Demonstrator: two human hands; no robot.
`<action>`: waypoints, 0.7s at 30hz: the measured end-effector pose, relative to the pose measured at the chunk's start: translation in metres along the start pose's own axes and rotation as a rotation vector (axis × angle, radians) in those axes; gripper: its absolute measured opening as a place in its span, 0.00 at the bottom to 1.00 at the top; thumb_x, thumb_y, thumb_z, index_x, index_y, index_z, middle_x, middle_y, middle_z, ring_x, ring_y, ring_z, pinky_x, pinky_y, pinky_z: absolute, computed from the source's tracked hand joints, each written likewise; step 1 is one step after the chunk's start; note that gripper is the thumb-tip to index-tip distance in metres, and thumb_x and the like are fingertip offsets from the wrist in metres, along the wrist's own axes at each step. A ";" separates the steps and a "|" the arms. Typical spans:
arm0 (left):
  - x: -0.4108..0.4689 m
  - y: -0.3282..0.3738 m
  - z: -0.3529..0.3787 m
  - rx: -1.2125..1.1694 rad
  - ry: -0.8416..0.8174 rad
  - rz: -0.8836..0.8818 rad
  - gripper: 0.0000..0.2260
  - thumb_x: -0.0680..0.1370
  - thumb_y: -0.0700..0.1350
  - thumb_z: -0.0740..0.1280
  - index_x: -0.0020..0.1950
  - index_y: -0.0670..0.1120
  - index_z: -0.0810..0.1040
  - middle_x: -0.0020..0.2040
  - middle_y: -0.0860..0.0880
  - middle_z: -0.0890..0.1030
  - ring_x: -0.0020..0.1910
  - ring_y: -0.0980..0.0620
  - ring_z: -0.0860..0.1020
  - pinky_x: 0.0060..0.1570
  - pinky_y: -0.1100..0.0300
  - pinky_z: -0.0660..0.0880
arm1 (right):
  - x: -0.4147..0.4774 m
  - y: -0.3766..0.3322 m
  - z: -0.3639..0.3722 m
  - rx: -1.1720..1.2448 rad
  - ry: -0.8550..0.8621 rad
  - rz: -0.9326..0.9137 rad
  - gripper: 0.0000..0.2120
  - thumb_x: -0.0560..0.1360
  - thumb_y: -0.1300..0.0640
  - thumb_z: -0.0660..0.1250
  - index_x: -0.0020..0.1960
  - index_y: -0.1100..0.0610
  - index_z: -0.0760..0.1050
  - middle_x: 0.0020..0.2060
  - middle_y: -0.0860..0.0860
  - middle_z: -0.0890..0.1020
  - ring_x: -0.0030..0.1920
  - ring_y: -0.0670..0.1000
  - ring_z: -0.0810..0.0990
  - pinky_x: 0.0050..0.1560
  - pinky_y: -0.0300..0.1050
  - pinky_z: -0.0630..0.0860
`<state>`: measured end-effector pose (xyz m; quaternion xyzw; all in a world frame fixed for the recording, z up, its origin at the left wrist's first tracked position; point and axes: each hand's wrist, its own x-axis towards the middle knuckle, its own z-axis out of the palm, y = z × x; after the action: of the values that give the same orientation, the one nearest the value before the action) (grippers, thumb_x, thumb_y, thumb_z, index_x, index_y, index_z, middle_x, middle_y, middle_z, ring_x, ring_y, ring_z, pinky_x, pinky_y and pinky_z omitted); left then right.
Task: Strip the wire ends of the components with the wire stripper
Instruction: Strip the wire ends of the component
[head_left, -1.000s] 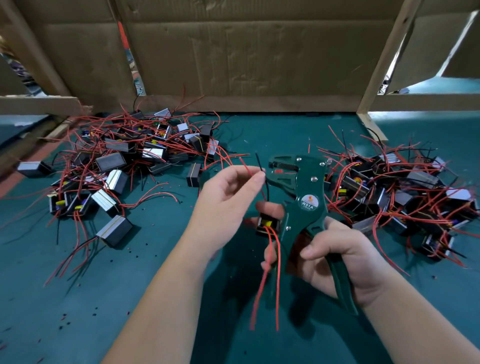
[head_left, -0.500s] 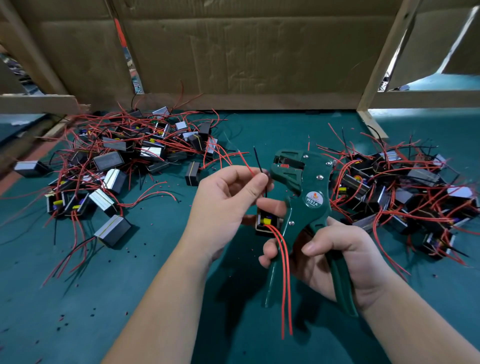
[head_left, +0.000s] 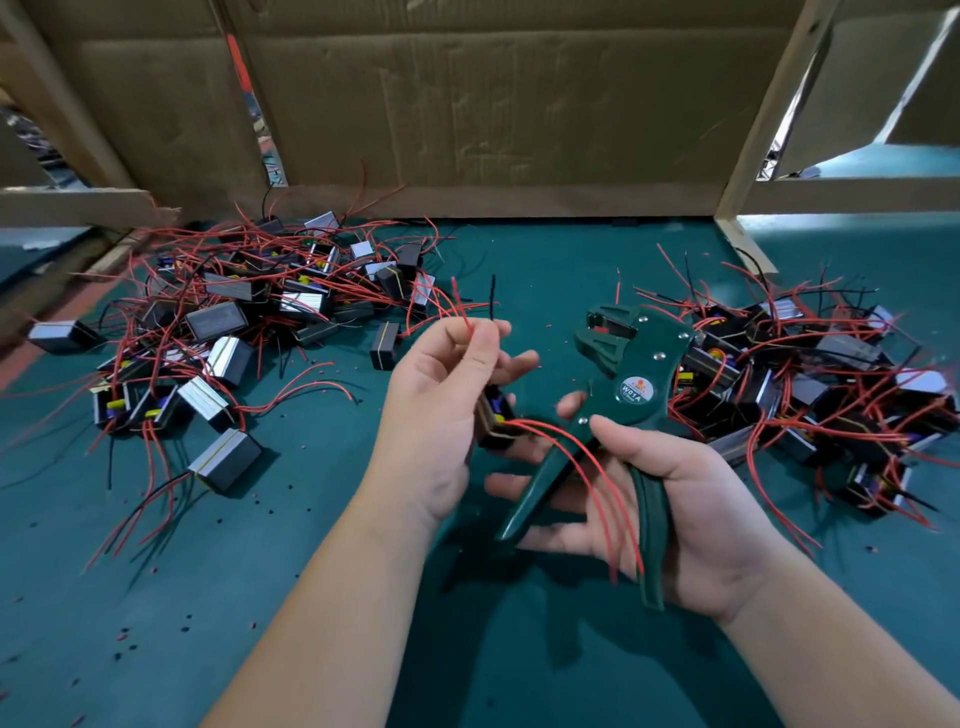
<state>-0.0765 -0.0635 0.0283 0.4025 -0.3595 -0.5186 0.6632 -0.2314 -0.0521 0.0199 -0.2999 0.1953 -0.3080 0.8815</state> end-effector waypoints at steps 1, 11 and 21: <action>0.001 0.001 -0.001 -0.010 0.012 -0.006 0.05 0.74 0.49 0.65 0.42 0.49 0.76 0.33 0.55 0.77 0.44 0.50 0.84 0.40 0.55 0.72 | 0.000 0.000 -0.002 -0.031 0.021 0.018 0.11 0.73 0.52 0.67 0.54 0.54 0.80 0.60 0.62 0.79 0.59 0.64 0.78 0.55 0.66 0.76; 0.002 0.009 -0.006 0.141 0.073 0.031 0.08 0.78 0.42 0.66 0.44 0.50 0.83 0.35 0.54 0.82 0.23 0.59 0.70 0.24 0.67 0.69 | -0.005 -0.001 -0.006 -0.114 0.095 0.003 0.19 0.65 0.52 0.74 0.55 0.53 0.79 0.40 0.61 0.77 0.42 0.62 0.79 0.53 0.66 0.73; 0.000 0.008 -0.009 0.284 0.022 0.164 0.07 0.75 0.43 0.70 0.40 0.54 0.85 0.31 0.59 0.78 0.25 0.61 0.70 0.26 0.65 0.70 | -0.007 0.006 -0.001 -0.176 -0.007 -0.006 0.22 0.61 0.50 0.77 0.48 0.63 0.79 0.42 0.67 0.79 0.39 0.64 0.80 0.45 0.65 0.77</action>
<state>-0.0652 -0.0608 0.0321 0.4672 -0.4537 -0.4020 0.6436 -0.2345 -0.0445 0.0167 -0.3777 0.2176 -0.2912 0.8516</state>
